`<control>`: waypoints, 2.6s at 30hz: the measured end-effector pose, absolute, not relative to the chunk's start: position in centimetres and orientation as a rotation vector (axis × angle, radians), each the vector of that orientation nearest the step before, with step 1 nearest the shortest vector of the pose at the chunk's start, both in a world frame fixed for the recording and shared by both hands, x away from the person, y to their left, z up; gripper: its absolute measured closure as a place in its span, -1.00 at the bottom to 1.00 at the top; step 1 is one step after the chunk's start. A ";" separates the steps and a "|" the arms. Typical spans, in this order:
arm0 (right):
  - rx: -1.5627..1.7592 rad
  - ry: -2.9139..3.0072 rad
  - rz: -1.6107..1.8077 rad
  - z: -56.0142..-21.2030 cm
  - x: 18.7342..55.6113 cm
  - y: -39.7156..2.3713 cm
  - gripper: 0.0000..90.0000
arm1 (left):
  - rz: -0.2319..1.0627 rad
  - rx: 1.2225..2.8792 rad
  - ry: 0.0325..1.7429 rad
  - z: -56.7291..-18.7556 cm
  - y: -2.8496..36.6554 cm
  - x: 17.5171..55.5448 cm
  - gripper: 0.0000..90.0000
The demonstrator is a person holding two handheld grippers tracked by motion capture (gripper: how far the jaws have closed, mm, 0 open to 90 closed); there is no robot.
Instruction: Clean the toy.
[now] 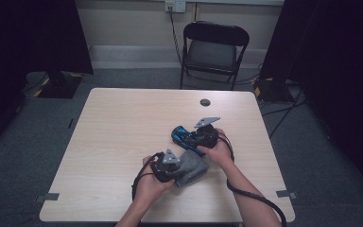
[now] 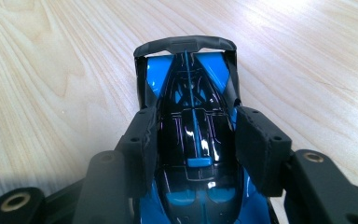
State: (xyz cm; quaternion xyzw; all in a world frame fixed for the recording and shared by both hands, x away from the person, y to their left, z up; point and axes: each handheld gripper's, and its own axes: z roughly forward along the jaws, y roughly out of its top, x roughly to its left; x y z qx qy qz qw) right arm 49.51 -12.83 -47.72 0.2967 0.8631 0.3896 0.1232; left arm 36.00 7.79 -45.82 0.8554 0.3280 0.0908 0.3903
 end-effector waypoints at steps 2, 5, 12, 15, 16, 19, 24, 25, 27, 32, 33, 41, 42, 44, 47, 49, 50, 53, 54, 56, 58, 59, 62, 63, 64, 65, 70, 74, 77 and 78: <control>0.866 2.518 1.135 -47.7 49.5 -12.8 0.11 | 0.263 2.154 0.860 -45.2 8.9 36.4 0.68; 0.865 2.518 1.134 -47.7 49.5 -12.8 0.11 | 0.294 2.135 0.904 -44.4 10.3 36.9 0.68; 0.868 2.513 1.142 -47.8 49.5 -12.8 0.11 | 0.429 2.079 1.008 -43.7 13.2 38.4 0.68; 0.868 2.513 1.142 -47.8 49.5 -12.8 0.11 | 0.467 2.087 1.062 -44.2 14.1 39.3 0.68; 0.869 2.511 1.143 -47.8 49.4 -12.8 0.11 | 0.477 2.081 1.079 -44.4 14.3 39.6 0.68; 0.865 2.513 1.141 -47.8 49.5 -12.9 0.11 | 0.520 2.071 1.132 -44.9 15.1 40.5 0.68; 0.870 2.516 1.140 -47.7 49.5 -12.8 0.11 | 0.555 2.075 1.192 -45.3 15.4 41.7 0.68; 0.870 2.516 1.138 -47.7 49.5 -12.8 0.11 | 0.560 2.067 1.211 -45.4 15.4 41.9 0.68; 0.871 2.516 1.139 -47.7 49.5 -12.8 0.11 | 0.571 2.083 1.250 -45.7 15.0 42.5 0.67; 0.871 2.513 1.142 -47.8 49.5 -12.8 0.11 | 0.562 2.149 1.263 -46.6 13.6 43.1 0.67; 0.869 2.512 1.142 -47.8 49.5 -12.8 0.11 | 0.549 2.163 1.262 -46.8 13.2 43.2 0.67; 0.865 2.509 1.134 -47.7 49.4 -12.8 0.11 | 0.497 2.202 1.218 -47.3 11.5 42.4 0.67; 0.865 2.510 1.133 -47.7 49.4 -12.8 0.11 | 0.490 2.204 1.212 -47.2 11.5 42.1 0.67; 0.866 2.509 1.132 -47.7 49.4 -12.8 0.11 | 0.480 2.208 1.195 -47.3 11.4 41.8 0.67; 0.868 2.510 1.130 -47.7 49.4 -12.7 0.11 | 0.462 2.202 1.172 -47.4 11.2 41.1 0.68; 0.870 2.512 1.127 -47.7 49.4 -12.7 0.11 | 0.450 2.202 1.159 -47.4 11.1 40.8 0.68; 0.871 2.515 1.122 -47.7 49.4 -12.7 0.11 | 0.440 2.199 1.152 -47.4 11.1 40.6 0.68; 0.870 2.516 1.115 -47.6 49.4 -12.6 0.11 | 0.428 2.196 1.133 -47.5 10.7 40.1 0.68; 0.872 2.516 1.114 -47.6 49.4 -12.6 0.11 | 0.420 2.193 1.128 -47.5 10.5 39.8 0.68; 0.873 2.518 1.110 -47.6 49.4 -12.6 0.11 | 0.408 2.190 1.109 -47.5 10.3 39.6 0.68; 0.875 2.518 1.109 -47.6 49.4 -12.6 0.11 | 0.403 2.188 1.105 -47.5 10.2 39.5 0.68; 0.876 2.517 1.109 -47.6 49.4 -12.5 0.11 | 0.401 2.183 1.102 -47.6 10.0 39.4 0.68; 0.872 2.518 1.105 -47.6 49.4 -12.5 0.11 | 0.396 2.177 1.089 -47.6 9.7 39.0 0.68; 0.872 2.518 1.106 -47.6 49.4 -12.5 0.11 | 0.391 2.174 1.088 -47.6 9.5 38.9 0.68; 0.872 2.518 1.105 -47.6 49.4 -12.5 0.11 | 0.394 2.178 1.078 -47.6 9.2 38.7 0.68; 0.872 2.518 1.105 -47.6 49.4 -12.5 0.11 | 0.394 2.178 1.078 -47.6 9.2 38.7 0.68; 0.881 2.516 1.105 -47.6 49.4 -12.5 0.11 | 0.367 2.171 1.050 -47.7 8.6 38.2 0.68; 0.879 2.518 1.102 -47.5 49.4 -12.5 0.11 | 0.355 2.173 1.036 -47.7 8.3 38.0 0.68; 0.882 2.518 1.099 -47.5 49.4 -12.4 0.11 | 0.333 2.172 1.026 -47.6 8.1 37.8 0.67; 0.885 2.517 1.095 -47.5 49.4 -12.4 0.11 | 0.325 2.168 1.021 -47.6 8.0 37.8 0.67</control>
